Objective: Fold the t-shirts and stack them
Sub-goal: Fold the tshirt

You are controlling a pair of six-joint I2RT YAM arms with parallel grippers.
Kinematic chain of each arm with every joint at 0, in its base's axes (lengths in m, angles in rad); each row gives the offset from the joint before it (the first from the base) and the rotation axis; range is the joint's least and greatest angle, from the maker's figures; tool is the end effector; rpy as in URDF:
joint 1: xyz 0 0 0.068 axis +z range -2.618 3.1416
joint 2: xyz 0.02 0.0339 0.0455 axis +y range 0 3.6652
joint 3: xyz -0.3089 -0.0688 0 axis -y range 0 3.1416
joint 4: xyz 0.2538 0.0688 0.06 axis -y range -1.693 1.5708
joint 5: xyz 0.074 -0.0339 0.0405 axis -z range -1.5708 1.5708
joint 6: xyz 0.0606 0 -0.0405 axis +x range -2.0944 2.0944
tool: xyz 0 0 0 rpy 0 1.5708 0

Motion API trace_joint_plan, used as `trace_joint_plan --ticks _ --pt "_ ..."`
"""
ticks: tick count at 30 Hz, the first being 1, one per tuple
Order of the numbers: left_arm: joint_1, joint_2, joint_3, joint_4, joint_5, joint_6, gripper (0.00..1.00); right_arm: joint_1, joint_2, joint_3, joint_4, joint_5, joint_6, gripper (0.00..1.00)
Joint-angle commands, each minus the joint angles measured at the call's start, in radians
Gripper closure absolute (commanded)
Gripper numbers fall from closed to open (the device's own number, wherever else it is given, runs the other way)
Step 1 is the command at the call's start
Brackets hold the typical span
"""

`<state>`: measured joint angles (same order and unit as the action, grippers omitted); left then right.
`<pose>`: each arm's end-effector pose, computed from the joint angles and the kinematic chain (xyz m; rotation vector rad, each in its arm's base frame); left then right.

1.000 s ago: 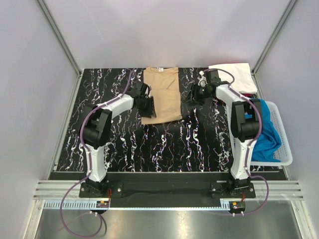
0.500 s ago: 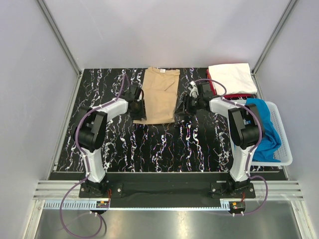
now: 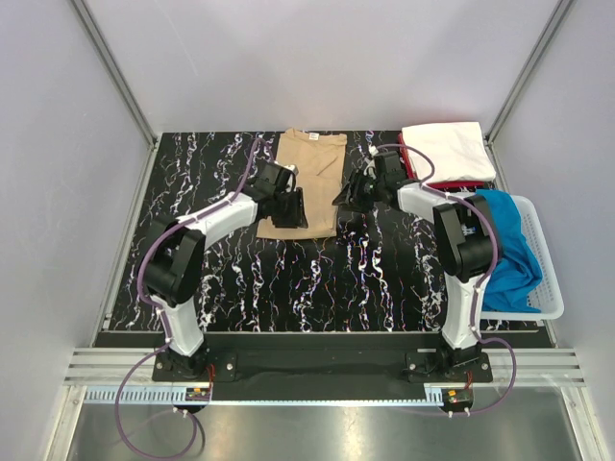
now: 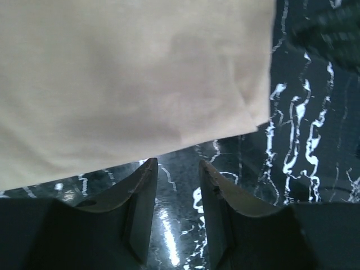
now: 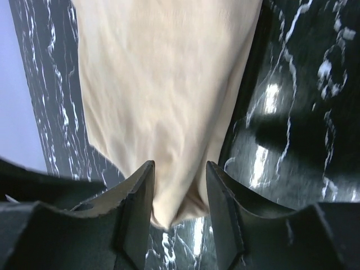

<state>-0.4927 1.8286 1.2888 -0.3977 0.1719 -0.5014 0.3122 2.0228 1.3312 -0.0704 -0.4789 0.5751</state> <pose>0.3708 -0.2108 0.2254 0.0621 2.5999 -0.6031 0.4493 0.1744 0.1875 0.0668 2.4419 0.9821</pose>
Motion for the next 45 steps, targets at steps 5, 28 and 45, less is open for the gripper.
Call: trace_joint_plan --ticks 5,28,45 --pt "-0.003 0.057 -0.014 0.092 0.035 -0.017 0.60 -0.012 0.096 0.160 0.009 0.083 0.048 0.54" --pt "-0.003 0.187 -0.042 0.059 -0.051 0.020 0.61 -0.048 0.321 0.496 -0.068 0.074 -0.089 0.99" --pt "-0.007 0.130 -0.046 0.034 0.011 0.000 0.60 -0.064 0.355 0.565 -0.077 -0.067 -0.126 0.72"
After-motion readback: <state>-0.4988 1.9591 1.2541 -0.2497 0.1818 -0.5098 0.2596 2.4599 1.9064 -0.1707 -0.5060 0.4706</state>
